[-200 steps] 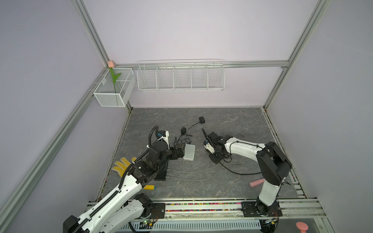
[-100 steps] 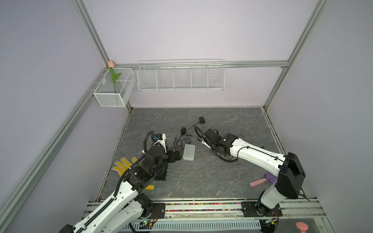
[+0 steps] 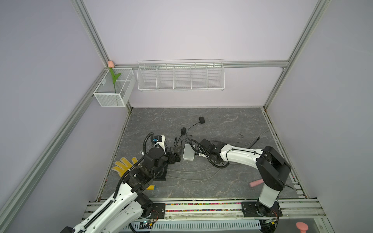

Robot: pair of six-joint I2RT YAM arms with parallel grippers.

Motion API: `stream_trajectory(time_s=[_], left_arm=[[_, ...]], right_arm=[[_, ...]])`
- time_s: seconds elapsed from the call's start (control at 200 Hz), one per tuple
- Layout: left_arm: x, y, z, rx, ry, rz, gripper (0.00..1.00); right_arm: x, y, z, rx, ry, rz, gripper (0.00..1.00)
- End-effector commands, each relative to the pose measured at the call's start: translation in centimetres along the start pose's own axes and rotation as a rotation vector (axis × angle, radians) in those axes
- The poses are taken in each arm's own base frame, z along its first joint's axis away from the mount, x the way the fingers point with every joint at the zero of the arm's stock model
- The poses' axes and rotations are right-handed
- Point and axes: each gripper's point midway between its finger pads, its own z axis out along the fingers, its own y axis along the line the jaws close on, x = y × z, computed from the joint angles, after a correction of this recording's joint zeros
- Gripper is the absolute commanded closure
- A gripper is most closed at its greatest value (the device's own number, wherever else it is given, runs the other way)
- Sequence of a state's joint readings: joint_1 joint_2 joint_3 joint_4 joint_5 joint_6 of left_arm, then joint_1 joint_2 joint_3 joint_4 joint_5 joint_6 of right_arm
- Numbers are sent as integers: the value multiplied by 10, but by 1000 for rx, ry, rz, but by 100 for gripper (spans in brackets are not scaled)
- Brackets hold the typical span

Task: Insert the plug into the switch port
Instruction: 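Lift the ethernet plug toward the router with the right while the left returns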

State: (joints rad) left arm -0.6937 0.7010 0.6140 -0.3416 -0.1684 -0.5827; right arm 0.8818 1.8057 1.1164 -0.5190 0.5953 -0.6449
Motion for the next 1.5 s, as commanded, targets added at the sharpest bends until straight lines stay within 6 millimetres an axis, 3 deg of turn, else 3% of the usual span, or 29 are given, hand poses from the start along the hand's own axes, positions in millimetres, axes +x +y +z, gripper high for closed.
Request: stream_trajectory(time_s=[0.0, 0.32, 0.61, 0.75, 0.855, 0.965, 1.045, 1.195, 1.26, 1.355, 1.495], left_arm=[[1, 10, -4, -34, -13, 0, 2], [1, 13, -3, -46, -24, 3, 2], [10, 16, 3, -56, 9, 10, 2], [15, 16, 7, -57, 34, 14, 2], [16, 16, 7, -59, 35, 13, 2], [15, 16, 5, -63, 37, 17, 2], [15, 17, 4, -67, 41, 19, 2], [18, 19, 4, -68, 46, 11, 2], [22, 20, 5, -70, 54, 7, 2], [31, 23, 10, -69, 77, -1, 3], [52, 28, 31, -36, 189, -59, 10]], right_arm=[[-22, 1, 4, 18, -104, -31, 93], [-30, 12, -7, -21, -226, -51, 93], [-14, 27, 1, -90, -156, -73, 91], [-10, 40, -12, -205, -155, -41, 72], [-11, 43, -33, -292, -190, 18, 51], [-23, 27, -58, -332, -288, 108, 38], [-29, 6, -66, -325, -349, 197, 22], [-35, -15, -66, -469, -351, 344, 23], [-35, -17, -60, -586, -279, 432, 31], [-36, -11, -45, -744, -186, 507, 48], [-42, 2, -33, -794, -181, 496, 49]])
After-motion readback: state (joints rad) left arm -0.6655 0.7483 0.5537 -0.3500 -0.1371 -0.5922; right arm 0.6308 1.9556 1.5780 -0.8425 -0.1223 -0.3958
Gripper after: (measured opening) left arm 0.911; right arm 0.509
